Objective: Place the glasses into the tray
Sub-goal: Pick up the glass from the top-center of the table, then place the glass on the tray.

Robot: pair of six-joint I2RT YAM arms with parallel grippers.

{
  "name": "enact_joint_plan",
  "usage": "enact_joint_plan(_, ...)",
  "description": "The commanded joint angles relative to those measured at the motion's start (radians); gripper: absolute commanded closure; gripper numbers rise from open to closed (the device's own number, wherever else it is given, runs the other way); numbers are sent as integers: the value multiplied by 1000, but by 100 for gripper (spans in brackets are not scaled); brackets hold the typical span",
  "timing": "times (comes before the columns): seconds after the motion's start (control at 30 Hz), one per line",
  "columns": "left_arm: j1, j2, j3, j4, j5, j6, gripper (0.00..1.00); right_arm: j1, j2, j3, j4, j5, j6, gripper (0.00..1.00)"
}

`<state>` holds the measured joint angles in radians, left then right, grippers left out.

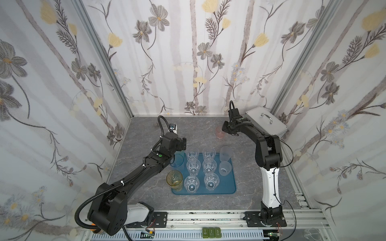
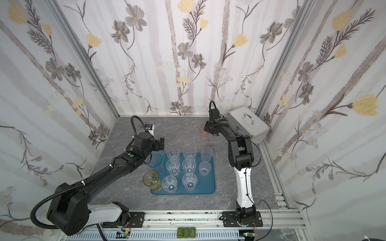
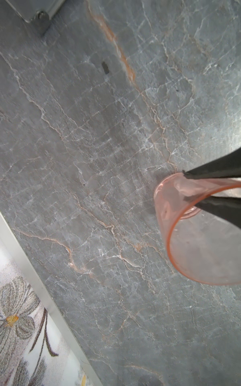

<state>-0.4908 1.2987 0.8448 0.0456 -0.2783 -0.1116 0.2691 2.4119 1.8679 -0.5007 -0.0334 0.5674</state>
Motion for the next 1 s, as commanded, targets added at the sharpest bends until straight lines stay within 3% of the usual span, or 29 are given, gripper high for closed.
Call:
enact_joint_plan(0.0,1,-15,-7,7,4,-23,1,12,-20,6,-12,57,-42,88)
enact_joint_plan(0.17,1,-27,-16,7,2,-24,1,31,-102,-26,-19,70,-62,94)
enact_joint_plan(0.43,4,-84,-29,2,-5,-20,1,74,-322,-135,-32,70,-64,95)
enact_joint_plan(0.73,71,-154,-7,-134,19,-58,1,81,-762,-548,-74,152,-77,94)
enact_joint_plan(0.97,173,-222,0,-228,88,-125,2,67,-1091,-772,-275,230,-81,94)
